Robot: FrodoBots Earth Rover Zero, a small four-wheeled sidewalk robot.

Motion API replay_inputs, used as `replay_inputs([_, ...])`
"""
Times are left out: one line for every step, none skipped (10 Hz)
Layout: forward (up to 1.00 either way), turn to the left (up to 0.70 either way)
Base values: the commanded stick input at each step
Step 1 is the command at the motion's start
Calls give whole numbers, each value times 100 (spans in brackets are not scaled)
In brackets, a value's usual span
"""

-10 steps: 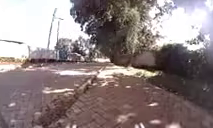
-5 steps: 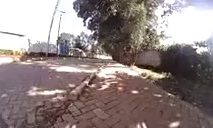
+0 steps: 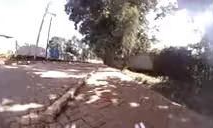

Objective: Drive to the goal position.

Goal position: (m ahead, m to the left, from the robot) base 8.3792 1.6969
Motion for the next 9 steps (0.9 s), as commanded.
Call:
replay_inputs([100, 0])
replay_inputs([100, 0])
replay_inputs([100, 0])
replay_inputs([100, 0])
replay_inputs([100, 0])
replay_inputs([100, 0])
replay_inputs([100, 0])
replay_inputs([100, 0])
replay_inputs([100, 0])
